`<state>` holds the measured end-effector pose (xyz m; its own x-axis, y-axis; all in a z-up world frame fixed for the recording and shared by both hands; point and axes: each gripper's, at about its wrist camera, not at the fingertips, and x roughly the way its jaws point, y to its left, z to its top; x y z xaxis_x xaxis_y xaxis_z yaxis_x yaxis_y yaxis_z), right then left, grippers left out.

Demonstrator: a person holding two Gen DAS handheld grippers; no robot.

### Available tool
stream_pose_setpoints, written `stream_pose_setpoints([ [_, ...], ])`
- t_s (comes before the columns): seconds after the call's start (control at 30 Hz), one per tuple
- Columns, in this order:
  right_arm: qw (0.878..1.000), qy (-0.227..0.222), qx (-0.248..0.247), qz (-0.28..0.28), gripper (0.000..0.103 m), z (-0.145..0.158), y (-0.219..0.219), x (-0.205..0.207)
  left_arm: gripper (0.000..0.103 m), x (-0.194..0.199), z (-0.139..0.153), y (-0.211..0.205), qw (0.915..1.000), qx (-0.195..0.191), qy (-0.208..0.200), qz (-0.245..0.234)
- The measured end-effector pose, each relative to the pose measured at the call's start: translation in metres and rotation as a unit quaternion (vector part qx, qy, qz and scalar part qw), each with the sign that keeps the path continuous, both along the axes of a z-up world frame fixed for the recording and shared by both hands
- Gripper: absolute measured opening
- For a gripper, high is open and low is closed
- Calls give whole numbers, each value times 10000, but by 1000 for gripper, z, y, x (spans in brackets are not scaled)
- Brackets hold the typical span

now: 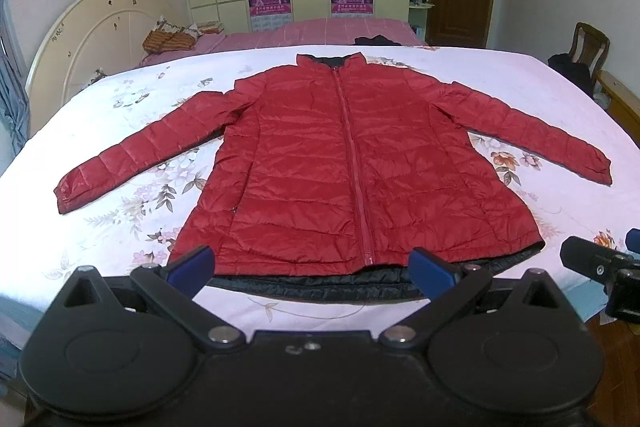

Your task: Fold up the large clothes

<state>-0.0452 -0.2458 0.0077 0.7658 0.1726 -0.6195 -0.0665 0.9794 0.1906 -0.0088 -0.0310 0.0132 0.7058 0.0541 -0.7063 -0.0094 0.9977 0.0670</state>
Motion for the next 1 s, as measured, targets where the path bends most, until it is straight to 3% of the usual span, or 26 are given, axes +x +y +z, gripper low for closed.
stream_pose_setpoints([
  [1.0, 10000, -28, 23, -2, 103, -1, 2, 5, 103, 4, -1, 8, 10000, -16, 50, 79],
])
